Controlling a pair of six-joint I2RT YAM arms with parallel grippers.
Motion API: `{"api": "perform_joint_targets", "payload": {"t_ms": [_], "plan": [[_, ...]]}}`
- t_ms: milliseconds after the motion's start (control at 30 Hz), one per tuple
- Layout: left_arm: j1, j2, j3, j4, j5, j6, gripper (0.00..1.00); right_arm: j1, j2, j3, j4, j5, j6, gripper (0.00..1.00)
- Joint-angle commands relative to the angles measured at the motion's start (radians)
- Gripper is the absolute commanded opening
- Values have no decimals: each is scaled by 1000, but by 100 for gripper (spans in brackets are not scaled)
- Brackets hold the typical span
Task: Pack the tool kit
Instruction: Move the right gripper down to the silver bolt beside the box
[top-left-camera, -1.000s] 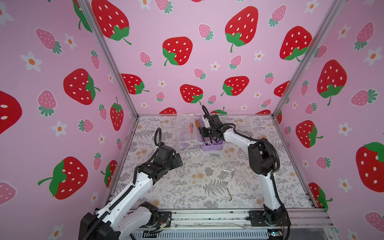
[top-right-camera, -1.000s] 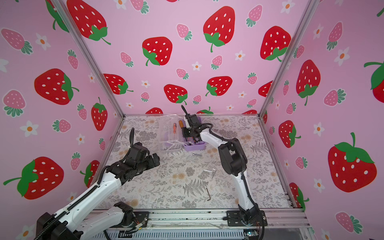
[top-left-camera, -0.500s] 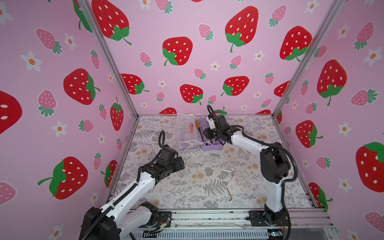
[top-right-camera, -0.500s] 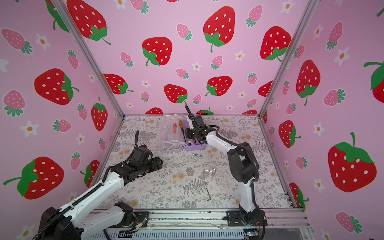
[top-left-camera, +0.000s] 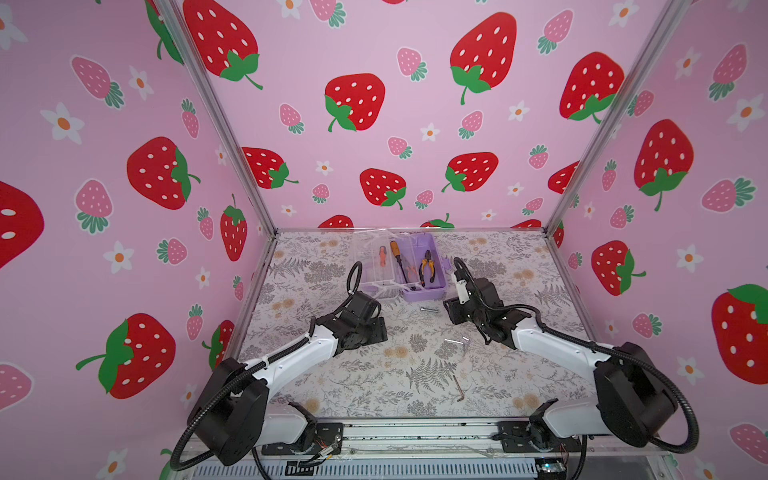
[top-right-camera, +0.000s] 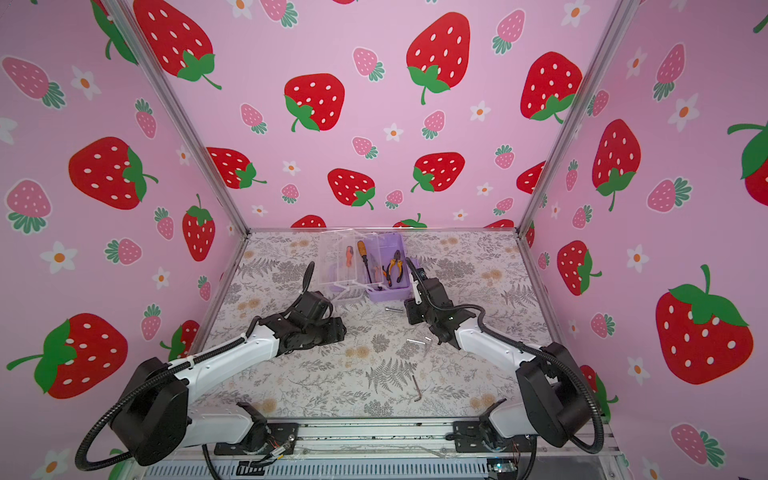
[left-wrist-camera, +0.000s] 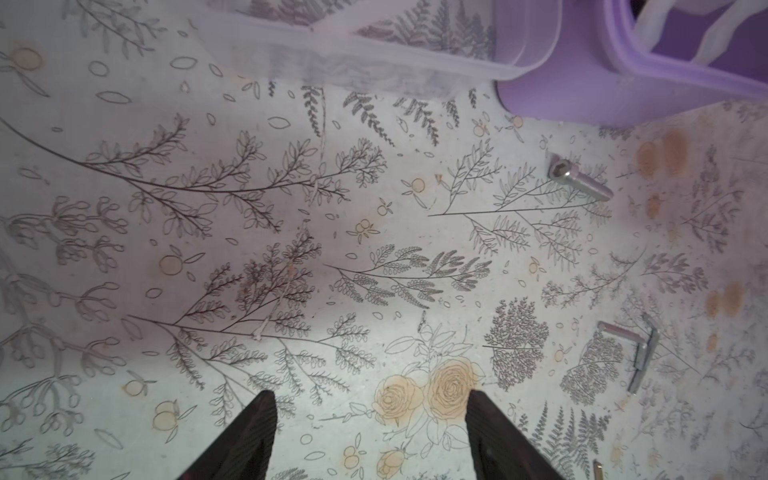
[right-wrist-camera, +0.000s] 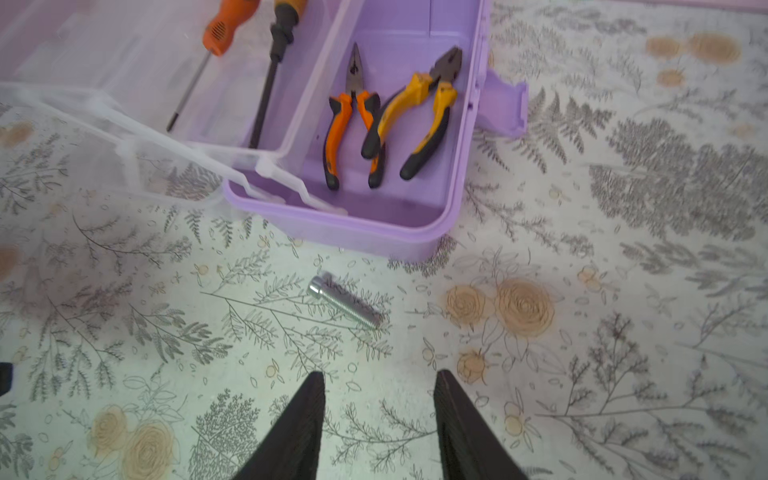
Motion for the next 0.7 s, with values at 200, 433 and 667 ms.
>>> {"api": "perform_joint_targets", "payload": {"t_ms": [200,433,667], "plan": [[-32,-20,29,-17,-29,-37,74,19,174,3,206,-45,-93,60],[-32,-44,12,-29,-44,-54,74,20,352,93,221,-100,-175,59],[-32,-25,34,-37,-43,-52,74,19,460,172,211,-95,-197,59]]}}
